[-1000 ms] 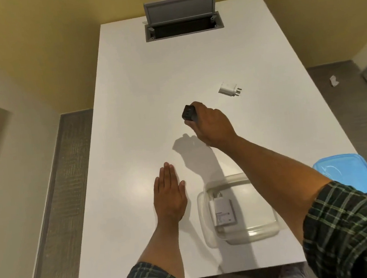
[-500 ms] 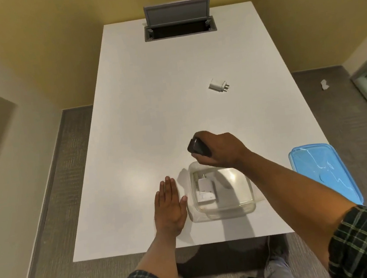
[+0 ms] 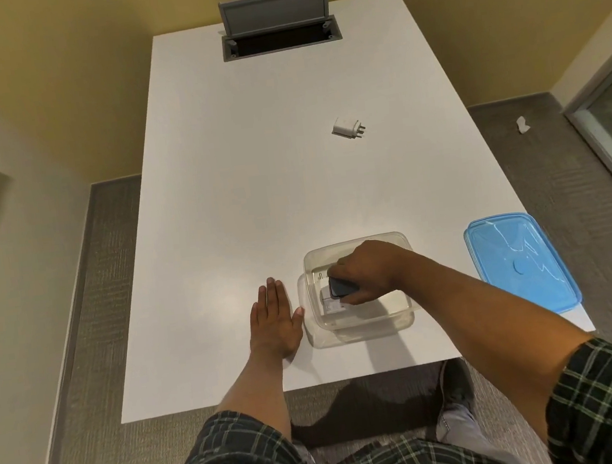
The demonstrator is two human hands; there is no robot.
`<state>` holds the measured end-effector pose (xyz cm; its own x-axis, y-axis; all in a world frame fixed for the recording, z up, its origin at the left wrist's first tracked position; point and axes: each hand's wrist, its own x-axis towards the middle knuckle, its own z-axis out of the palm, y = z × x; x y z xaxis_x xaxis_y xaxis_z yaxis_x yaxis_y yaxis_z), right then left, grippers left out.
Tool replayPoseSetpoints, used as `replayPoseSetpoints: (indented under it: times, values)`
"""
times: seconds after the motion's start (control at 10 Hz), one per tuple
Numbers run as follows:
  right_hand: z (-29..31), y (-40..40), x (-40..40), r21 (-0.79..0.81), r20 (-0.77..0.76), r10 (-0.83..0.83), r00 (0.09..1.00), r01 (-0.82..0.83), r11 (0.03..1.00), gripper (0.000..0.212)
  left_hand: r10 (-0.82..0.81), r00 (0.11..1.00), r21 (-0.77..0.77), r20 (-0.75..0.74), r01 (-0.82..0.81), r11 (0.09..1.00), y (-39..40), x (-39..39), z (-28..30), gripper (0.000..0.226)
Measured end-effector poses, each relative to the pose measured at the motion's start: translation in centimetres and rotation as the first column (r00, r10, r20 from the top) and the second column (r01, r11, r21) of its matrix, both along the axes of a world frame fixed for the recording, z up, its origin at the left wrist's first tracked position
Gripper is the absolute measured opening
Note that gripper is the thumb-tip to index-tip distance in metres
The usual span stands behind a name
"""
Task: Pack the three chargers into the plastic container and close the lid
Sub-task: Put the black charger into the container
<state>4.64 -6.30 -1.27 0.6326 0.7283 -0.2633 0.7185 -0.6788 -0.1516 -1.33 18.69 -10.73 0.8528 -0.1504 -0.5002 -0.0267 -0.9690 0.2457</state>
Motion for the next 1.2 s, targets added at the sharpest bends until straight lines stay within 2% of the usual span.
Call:
replayPoseSetpoints:
  times: [0.2,0.3,0.6,0.8,1.0,1.2]
  values:
    - [-0.8,-0.8,-0.7,-0.189,-0.040,-0.045,0.998,0.037,0.981,0.029,-0.015,1.000,0.013,-0.018,0.015,1.000,0.0,0.0,0.2,0.073]
    - [-1.3,-1.0,-1.7,-0.226,-0.028,-0.098,0.995,0.090,0.970,0.025,-0.012,0.999,0.011,-0.033,0.013,1.000,0.0,0.1,0.2,0.073]
    - [-2.0,-1.4,-3.0,-0.213,0.015,-0.104,0.994,0.104,0.971,0.030,-0.014,0.999,0.017,-0.050,0.015,1.000,0.0,0.3,0.2,0.073]
    - [-2.2,-1.7,-3.9,-0.198,-0.040,-0.088,0.995,0.078,0.977,0.036,-0.016,0.999,0.014,-0.051,0.017,1.000,-0.1,0.2,0.0,0.073]
    - [-2.5,-1.4,-4.2,-0.127,-0.131,-0.183,0.974,0.167,0.978,0.042,-0.016,0.999,0.019,-0.042,0.017,1.000,0.0,0.2,0.1,0.074]
    - [-3.2,-1.9,-4.8,0.004,-0.222,-0.347,0.911,0.356,0.934,0.038,-0.016,1.000,0.036,-0.016,0.016,0.999,-0.1,0.1,0.2,0.073]
